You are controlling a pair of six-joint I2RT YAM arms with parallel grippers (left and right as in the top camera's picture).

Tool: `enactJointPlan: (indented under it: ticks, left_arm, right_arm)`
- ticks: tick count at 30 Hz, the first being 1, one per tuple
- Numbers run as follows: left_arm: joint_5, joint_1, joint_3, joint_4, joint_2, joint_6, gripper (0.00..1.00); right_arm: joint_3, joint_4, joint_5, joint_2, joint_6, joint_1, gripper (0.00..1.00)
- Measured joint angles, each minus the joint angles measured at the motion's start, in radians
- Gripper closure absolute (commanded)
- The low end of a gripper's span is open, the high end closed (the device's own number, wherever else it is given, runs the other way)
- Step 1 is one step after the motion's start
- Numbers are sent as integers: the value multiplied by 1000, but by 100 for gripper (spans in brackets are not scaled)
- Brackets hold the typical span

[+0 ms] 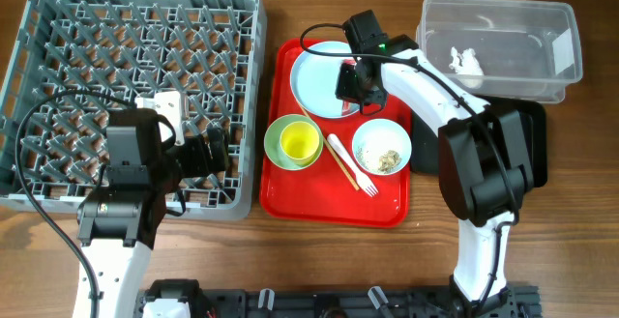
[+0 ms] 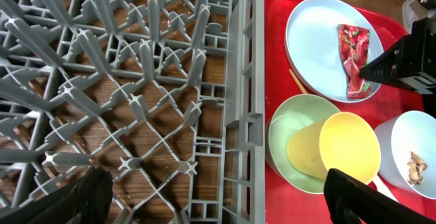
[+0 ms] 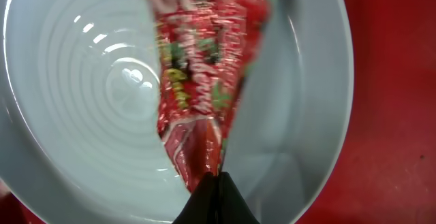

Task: Sort waste into correct bins and load items into the dishwasher rack
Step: 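Grasp the red candy wrapper on the plate with the right gripper, then drop the red wrapper into the clear bin with the right gripper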

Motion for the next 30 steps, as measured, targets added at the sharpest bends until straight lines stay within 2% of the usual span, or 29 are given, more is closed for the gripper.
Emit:
enactJointPlan:
  ticks: [6, 13, 17, 18, 19, 22, 23, 24, 30]
  left_arm:
    - [0, 0, 0, 0, 0, 0, 0]
    - [0, 0, 0, 0, 0, 0, 0]
    - [0, 0, 0, 0, 0, 0, 0]
    - [0, 0, 0, 0, 0, 0, 0]
    - [0, 0, 0, 0, 0, 0, 0]
    - [0, 0, 0, 0, 0, 0, 0]
    - [0, 0, 0, 0, 0, 0, 0]
    - [0, 0, 0, 0, 0, 0, 0]
    - [0, 0, 0, 0, 0, 0, 0]
  right_arm:
    - [0, -29, 0, -19, -15, -32, 96]
    - [27, -8, 127, -305, -45, -162, 96]
    - [42, -8, 200, -366, -35, -288, 96]
    - [42, -10, 208, -363, -27, -315, 88]
    - [42, -9, 214, -360, -17, -339, 73]
    - [42, 26, 212, -359, 0, -389, 43]
    - [42, 50, 201, -359, -10, -399, 6]
    - [42, 64, 183, -359, -25, -407, 0]
    - [42, -3, 80, -362, -134, -409, 0]
